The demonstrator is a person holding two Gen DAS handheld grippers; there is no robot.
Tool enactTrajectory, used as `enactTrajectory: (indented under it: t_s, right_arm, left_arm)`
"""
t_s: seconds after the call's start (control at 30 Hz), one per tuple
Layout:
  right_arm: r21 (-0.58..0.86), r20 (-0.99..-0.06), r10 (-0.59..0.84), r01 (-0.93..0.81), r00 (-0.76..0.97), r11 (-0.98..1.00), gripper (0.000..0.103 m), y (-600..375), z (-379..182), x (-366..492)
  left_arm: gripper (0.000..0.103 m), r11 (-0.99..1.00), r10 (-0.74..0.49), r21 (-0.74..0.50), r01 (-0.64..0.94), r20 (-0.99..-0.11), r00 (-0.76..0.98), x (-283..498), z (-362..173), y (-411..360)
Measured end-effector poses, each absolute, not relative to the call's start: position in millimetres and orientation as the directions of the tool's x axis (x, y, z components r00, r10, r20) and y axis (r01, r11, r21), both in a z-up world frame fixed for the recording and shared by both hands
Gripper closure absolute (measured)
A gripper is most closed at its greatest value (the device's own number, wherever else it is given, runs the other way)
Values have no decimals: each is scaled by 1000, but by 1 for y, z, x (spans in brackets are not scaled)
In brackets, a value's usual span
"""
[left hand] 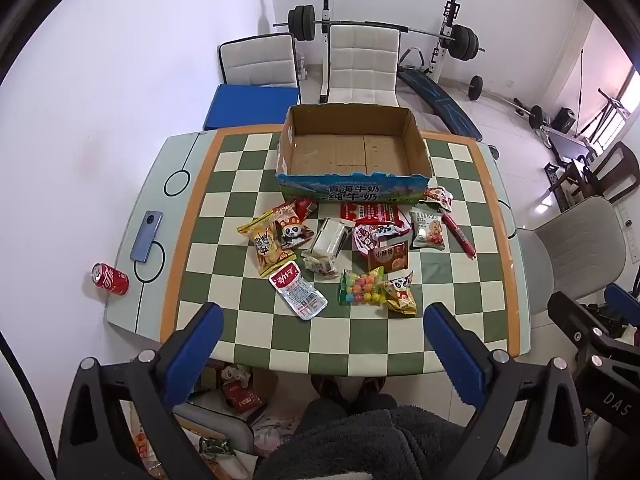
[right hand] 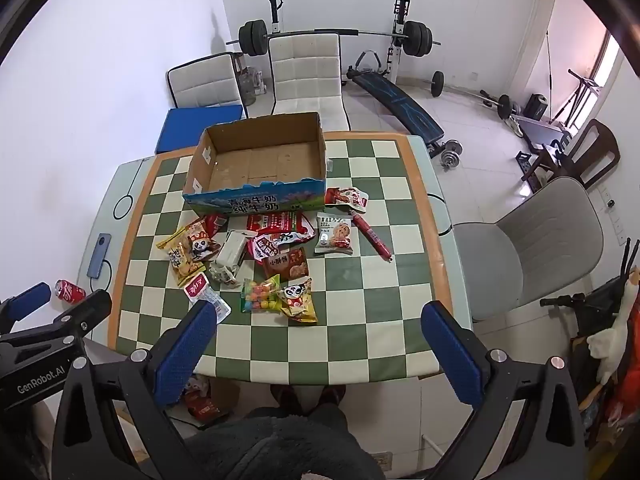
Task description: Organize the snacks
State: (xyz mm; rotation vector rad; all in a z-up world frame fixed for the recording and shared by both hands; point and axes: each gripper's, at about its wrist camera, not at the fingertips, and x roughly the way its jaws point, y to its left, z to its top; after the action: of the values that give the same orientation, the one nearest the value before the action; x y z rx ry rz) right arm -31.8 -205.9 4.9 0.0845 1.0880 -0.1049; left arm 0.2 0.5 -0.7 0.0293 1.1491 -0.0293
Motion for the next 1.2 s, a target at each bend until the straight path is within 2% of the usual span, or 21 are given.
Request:
enactTrajectory:
  t_s: [1.2]
  right_arm:
    - [26, -887, -35, 127, 461, 992, 0, -206, 6, -31]
  left_arm:
    - [1, 999, 0, 18, 38, -909, 418, -2, 3, -2]
